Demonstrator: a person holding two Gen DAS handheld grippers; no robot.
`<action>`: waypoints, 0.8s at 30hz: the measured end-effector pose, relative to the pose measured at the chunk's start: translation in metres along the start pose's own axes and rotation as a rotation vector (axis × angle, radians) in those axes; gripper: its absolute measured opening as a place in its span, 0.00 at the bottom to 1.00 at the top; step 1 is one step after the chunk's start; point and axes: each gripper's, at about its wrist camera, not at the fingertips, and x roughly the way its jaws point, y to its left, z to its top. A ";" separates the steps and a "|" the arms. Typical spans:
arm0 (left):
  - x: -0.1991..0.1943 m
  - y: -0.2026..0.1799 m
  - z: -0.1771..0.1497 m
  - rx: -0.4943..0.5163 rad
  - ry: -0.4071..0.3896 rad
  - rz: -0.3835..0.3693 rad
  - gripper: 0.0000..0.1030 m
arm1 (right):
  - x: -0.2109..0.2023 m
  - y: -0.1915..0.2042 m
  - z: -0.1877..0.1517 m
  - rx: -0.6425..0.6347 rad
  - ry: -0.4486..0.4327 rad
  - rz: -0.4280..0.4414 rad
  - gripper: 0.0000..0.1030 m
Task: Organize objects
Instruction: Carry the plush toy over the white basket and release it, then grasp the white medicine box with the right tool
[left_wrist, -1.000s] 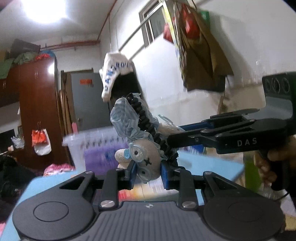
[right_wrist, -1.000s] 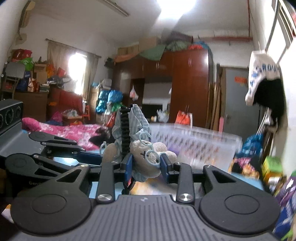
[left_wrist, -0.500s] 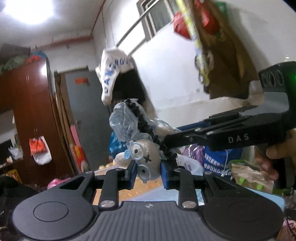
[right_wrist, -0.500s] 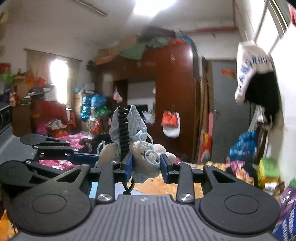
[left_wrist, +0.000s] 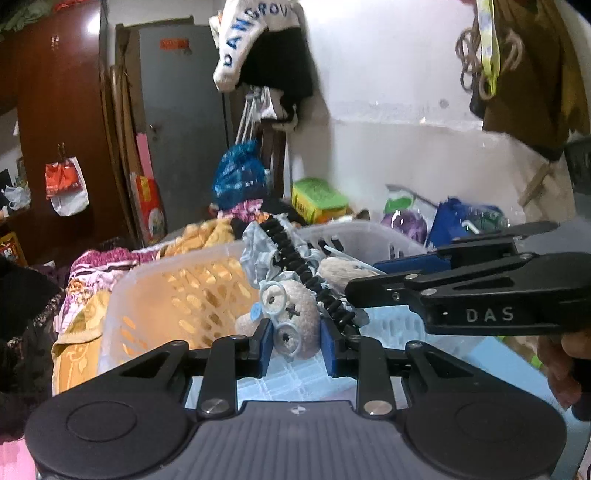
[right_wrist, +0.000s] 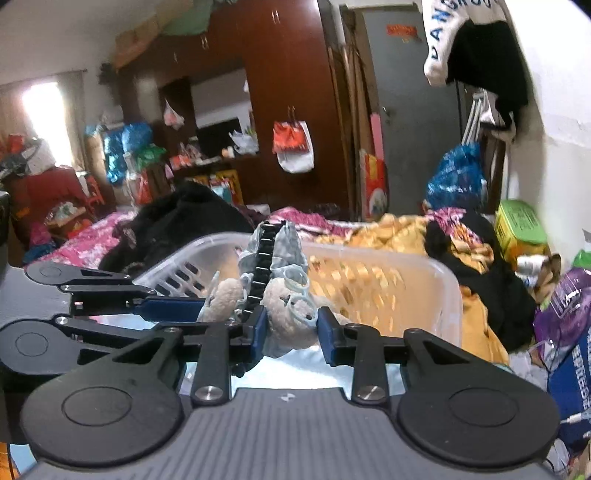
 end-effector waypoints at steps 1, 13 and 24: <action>0.002 -0.001 0.000 0.009 0.017 0.001 0.31 | 0.002 -0.001 0.000 0.006 0.011 -0.001 0.32; -0.049 -0.004 -0.008 0.050 -0.195 0.100 0.83 | -0.063 -0.016 -0.011 0.092 -0.158 -0.053 1.00; -0.180 -0.038 -0.178 0.015 -0.419 0.032 1.00 | -0.151 -0.001 -0.184 0.111 -0.240 0.078 1.00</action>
